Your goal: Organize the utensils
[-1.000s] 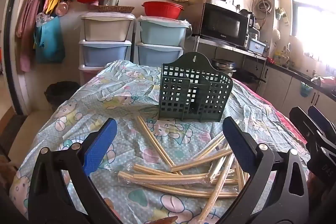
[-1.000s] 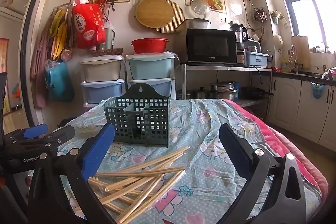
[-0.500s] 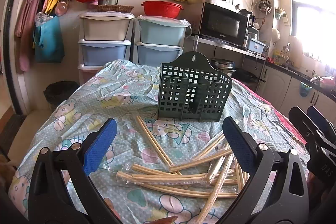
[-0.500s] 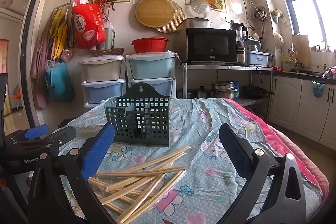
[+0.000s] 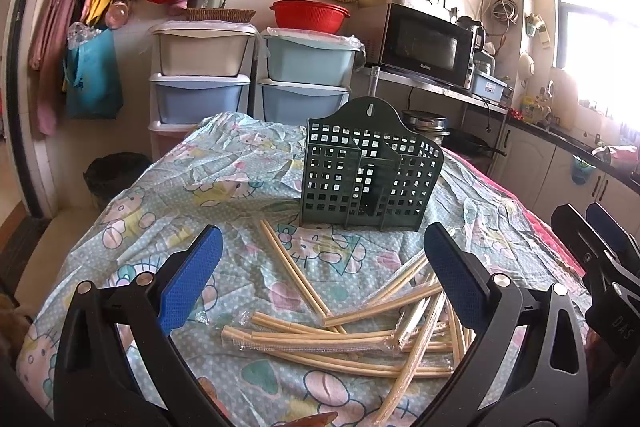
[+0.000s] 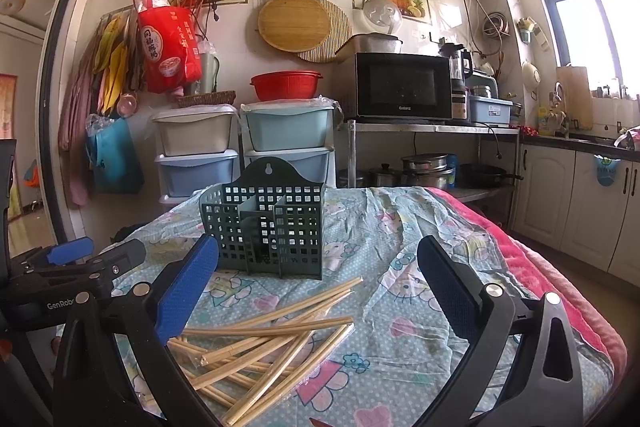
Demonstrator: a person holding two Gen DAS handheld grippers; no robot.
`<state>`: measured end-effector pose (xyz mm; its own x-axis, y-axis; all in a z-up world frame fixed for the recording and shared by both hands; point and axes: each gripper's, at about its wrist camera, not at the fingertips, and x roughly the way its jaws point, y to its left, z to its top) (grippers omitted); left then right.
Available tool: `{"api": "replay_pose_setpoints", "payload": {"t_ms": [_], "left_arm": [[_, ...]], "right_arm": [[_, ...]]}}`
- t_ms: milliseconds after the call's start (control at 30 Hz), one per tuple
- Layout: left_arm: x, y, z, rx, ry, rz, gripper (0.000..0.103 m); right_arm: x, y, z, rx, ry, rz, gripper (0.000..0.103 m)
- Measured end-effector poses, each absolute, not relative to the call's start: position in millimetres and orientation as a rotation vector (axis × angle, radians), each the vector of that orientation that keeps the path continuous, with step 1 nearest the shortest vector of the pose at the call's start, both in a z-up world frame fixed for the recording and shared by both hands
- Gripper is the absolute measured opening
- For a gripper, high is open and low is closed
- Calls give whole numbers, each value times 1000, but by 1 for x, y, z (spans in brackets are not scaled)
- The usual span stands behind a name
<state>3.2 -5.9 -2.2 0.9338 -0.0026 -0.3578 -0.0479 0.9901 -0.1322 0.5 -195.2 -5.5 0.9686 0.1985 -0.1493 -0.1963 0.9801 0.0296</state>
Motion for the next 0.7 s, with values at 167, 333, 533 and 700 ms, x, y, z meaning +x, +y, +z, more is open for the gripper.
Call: {"api": "replay_pose_setpoints", "payload": {"t_ms": [167,333,533,700], "left_arm": [[3,-7,-3,-140,367,23,93],[3,-6,-1,-140,367,23,93],[4,-4,-3,-142,368,24,93],[2,1,-4,-148,372,28,93]], "right_arm": [[1,-195,-7,14,156,196,97],[2,-197,-9,16,163,198,97],[2,-198,-9,21,167,196,97],[2,-201,-8,25,173,191,97]]}}
